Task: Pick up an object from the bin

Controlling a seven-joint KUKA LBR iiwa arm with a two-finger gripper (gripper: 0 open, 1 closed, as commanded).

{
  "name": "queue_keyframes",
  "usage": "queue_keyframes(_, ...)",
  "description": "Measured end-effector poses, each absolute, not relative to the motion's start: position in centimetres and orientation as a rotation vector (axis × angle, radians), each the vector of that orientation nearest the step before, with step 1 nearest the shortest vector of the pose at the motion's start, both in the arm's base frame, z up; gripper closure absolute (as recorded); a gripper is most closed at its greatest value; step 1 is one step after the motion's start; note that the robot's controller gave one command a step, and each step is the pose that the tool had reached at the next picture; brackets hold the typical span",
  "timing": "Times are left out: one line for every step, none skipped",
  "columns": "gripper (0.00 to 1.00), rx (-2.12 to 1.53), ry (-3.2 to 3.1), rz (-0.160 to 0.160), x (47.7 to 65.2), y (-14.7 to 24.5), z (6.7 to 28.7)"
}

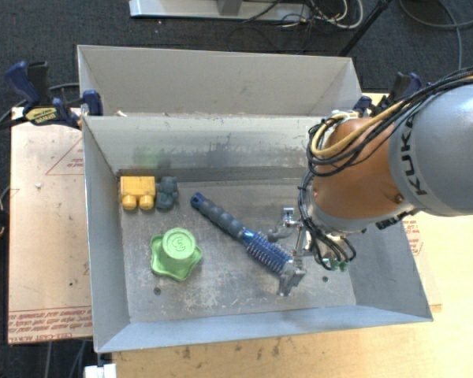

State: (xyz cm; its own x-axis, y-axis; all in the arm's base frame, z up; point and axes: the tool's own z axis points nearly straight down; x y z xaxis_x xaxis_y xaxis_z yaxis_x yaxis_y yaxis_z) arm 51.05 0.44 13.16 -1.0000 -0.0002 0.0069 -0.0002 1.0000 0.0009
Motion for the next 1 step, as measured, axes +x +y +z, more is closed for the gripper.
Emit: queue_keyframes(0.00,-0.225,-3.135,0.000,55.64,2.72,7.24)
